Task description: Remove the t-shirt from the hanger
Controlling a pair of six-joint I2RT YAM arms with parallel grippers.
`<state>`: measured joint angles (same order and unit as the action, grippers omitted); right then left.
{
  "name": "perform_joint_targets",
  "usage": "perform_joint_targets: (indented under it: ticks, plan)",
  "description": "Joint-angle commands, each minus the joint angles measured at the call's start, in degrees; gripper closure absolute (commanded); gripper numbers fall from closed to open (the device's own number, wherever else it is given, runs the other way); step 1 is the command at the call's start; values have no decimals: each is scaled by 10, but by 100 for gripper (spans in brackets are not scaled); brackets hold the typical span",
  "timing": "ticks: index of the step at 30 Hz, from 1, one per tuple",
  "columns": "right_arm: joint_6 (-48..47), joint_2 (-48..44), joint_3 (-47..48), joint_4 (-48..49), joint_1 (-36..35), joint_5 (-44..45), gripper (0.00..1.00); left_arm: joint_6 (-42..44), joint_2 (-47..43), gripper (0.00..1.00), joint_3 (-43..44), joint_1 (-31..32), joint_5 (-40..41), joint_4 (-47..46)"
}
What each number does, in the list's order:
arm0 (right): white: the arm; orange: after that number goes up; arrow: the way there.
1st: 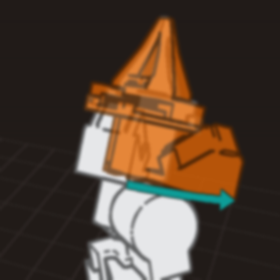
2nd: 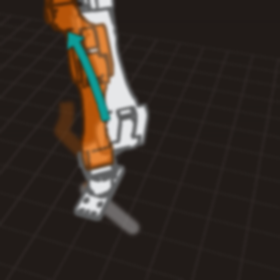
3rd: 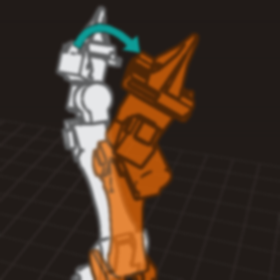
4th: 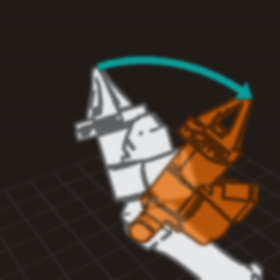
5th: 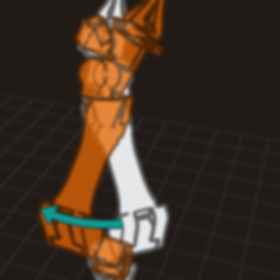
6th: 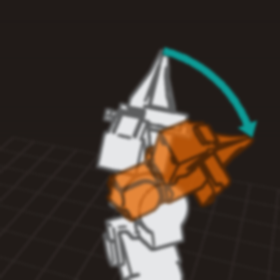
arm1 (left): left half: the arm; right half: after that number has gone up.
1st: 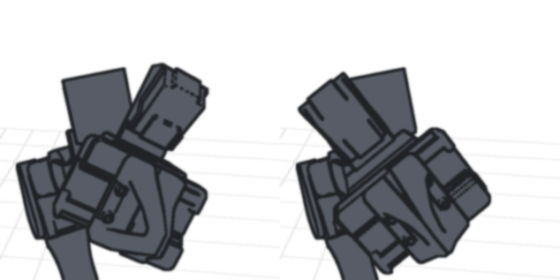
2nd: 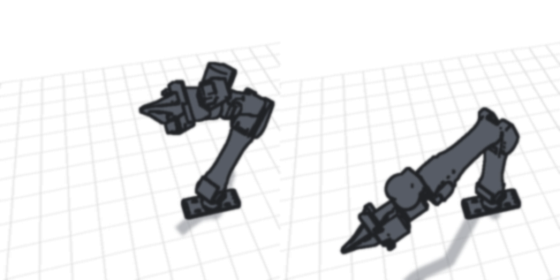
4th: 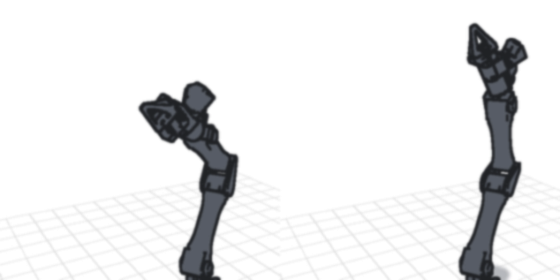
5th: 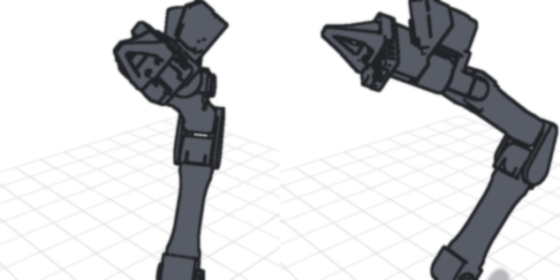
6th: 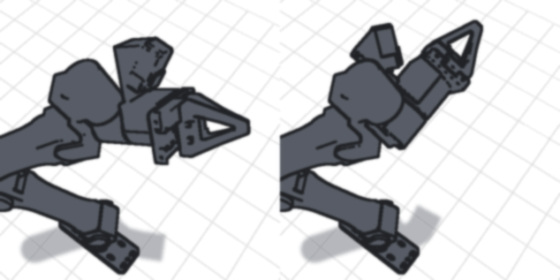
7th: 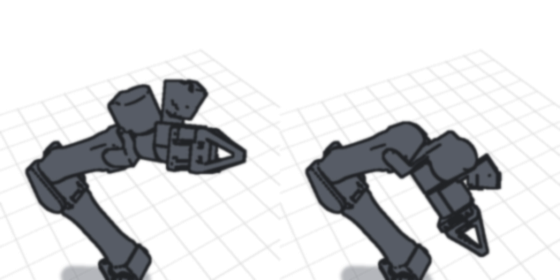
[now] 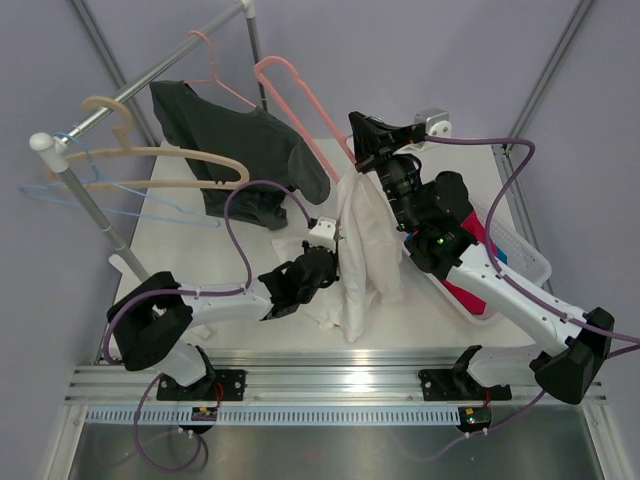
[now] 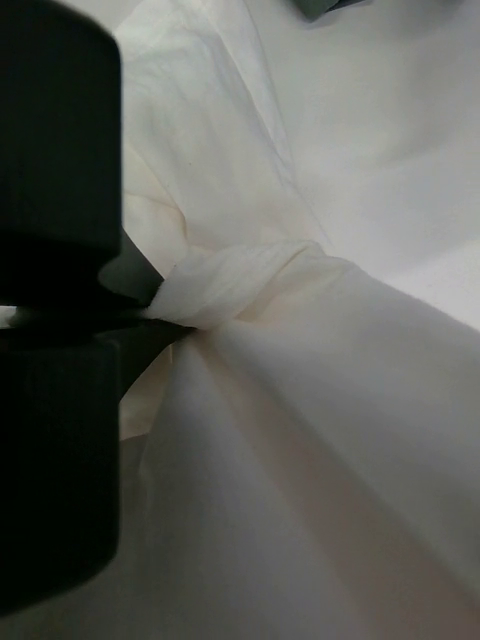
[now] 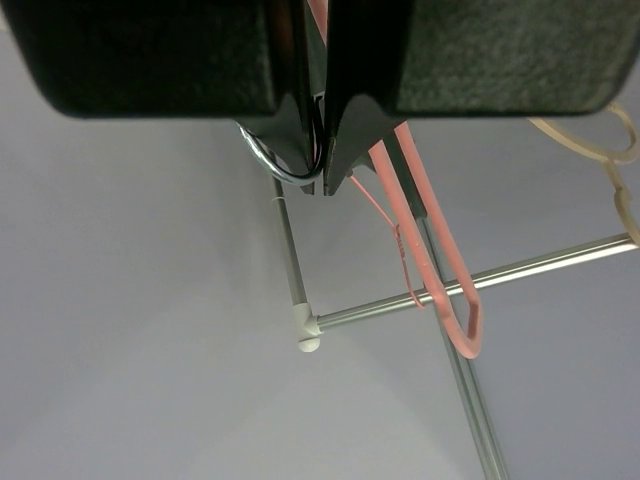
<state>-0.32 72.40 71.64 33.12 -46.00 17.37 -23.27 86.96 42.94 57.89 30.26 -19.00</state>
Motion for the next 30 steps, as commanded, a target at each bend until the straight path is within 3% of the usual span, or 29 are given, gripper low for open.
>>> perform_joint_targets:
  ticks: [1, 3, 4, 5, 6, 7, 16, 22, 30]
  plan:
    - [0, -1, 20, 160, 4, 12, 100, -12, 22, 100, 0, 0, -19, -1]
    - [21, 1, 9, 180, 4, 19, 100, -6, 27, 100, 1, 0, -29, -2]
    - [25, 0, 8, 183, 4, 20, 100, -2, 25, 85, 0, 1, -41, -1]
    - [24, -2, 7, 180, 4, 19, 100, 6, 15, 56, -4, 3, -44, -2]
    - [24, -7, 3, 179, 4, 21, 100, 8, 7, 8, -8, 6, -43, -4]
    - [22, -11, -2, 175, 4, 21, 100, 16, -5, 1, -21, 11, -49, -12]
    - [43, -62, -54, 148, 4, 27, 100, 65, -164, 1, -8, 60, -127, 12]
    - [57, -84, -72, 149, 4, 41, 100, 93, -162, 1, 79, 79, -146, 59]
    - [35, -88, -49, 116, 4, 48, 100, 100, -180, 1, 89, 100, -152, 60]
